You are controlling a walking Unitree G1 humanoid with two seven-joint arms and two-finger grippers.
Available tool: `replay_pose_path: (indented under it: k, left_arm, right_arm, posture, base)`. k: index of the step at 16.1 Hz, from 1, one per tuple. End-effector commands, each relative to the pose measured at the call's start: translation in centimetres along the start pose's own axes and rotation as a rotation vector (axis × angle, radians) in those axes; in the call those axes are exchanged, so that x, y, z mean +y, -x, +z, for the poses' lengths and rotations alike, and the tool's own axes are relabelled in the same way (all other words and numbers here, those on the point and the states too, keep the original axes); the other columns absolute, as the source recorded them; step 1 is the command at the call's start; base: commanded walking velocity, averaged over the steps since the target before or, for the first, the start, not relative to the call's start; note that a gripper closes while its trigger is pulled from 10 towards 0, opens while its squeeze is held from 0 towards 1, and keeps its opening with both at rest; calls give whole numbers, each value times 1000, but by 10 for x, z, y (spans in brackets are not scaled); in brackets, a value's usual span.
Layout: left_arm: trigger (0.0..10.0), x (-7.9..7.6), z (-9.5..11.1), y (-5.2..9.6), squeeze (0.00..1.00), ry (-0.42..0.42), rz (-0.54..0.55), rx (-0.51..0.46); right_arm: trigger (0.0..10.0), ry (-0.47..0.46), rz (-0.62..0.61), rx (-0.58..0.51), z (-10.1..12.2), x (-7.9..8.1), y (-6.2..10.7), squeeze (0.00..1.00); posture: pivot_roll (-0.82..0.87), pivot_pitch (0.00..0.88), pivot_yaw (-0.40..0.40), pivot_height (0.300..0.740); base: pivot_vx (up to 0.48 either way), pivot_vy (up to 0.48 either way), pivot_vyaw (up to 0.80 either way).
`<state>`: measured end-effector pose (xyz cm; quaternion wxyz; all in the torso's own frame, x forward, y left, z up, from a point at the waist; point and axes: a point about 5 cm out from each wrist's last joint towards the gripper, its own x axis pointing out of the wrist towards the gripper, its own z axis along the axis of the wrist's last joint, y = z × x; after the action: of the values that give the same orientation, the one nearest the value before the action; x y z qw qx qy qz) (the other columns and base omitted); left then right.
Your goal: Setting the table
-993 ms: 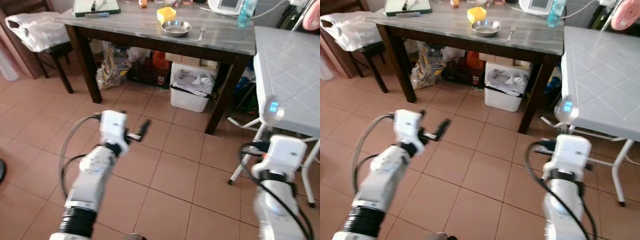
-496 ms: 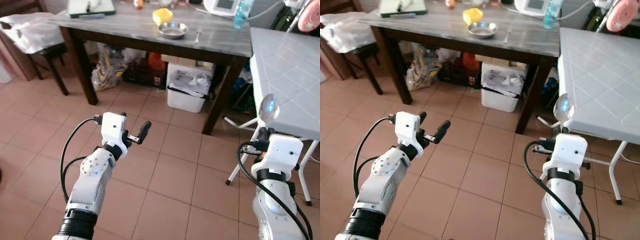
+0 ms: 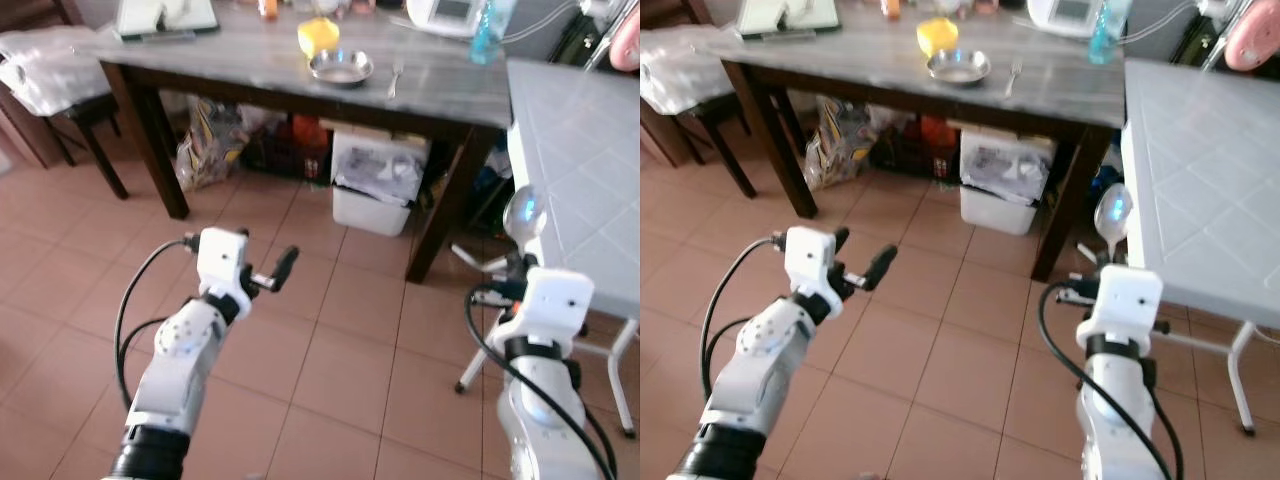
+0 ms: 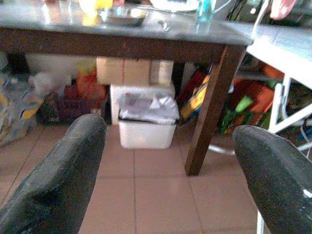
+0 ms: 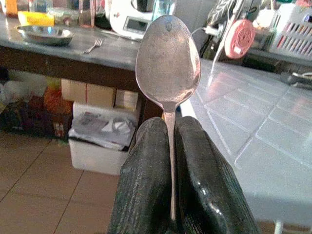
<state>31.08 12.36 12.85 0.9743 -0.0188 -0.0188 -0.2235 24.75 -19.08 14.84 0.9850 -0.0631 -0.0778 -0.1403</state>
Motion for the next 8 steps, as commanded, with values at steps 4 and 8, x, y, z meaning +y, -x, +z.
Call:
replay_pose_path:
  k: [4, 8]
  left_arm:
    - [10000, -7, 2, -5, 0, -2, -36, -2]
    - [10000, -11, 1, -6, 0, 3, -46, 0]
  right_arm:
    - [10000, 15, -33, -10, 1, -8, 0, 0]
    - [10000, 22, -43, -11, 2, -12, 1, 0]
  posture:
    - [181, 116, -17, 740]
    - [173, 118, -12, 740]
  base:
    - [380, 0, 0]
    - [379, 0, 0]
